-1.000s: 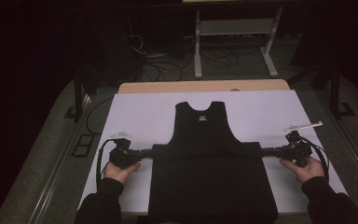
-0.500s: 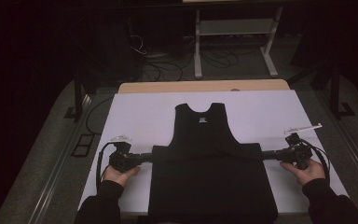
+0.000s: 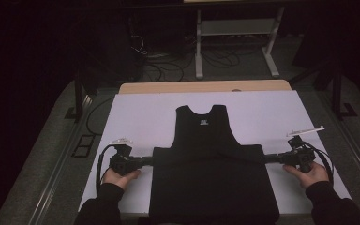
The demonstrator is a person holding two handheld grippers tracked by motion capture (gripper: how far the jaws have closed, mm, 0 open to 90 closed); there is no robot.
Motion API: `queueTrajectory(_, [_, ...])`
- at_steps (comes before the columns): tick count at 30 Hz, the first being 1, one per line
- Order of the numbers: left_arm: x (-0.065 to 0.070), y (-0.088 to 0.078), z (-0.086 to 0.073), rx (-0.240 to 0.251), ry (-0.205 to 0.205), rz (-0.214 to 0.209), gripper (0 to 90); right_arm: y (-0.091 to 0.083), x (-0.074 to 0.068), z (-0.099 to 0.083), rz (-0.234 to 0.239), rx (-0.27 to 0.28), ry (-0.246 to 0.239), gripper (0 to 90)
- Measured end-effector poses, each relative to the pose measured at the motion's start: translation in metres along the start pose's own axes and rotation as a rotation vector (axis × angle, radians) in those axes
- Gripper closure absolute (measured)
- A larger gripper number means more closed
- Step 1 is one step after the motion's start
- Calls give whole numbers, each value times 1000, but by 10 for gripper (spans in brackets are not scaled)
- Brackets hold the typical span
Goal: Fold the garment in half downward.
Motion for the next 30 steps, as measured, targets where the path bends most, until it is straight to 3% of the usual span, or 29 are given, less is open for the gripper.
queueTrajectory(17, [-4, 3, -6, -50, -8, 10, 851, 0, 4, -6, -20, -44, 15, 852])
queueTrajectory(30, [-7, 5, -7, -70, -16, 21, 850, 2, 2, -10, -8, -82, 37, 851])
Point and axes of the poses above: each handheld gripper's, and its own axes: y roughly forward along the jaws, z roughly out of its top, x roughly to its right, the point moved 7 cm from there along y, roughly forward along the jaws, and after that the axes turned 14 degrees about x, right-handed, at the moved point
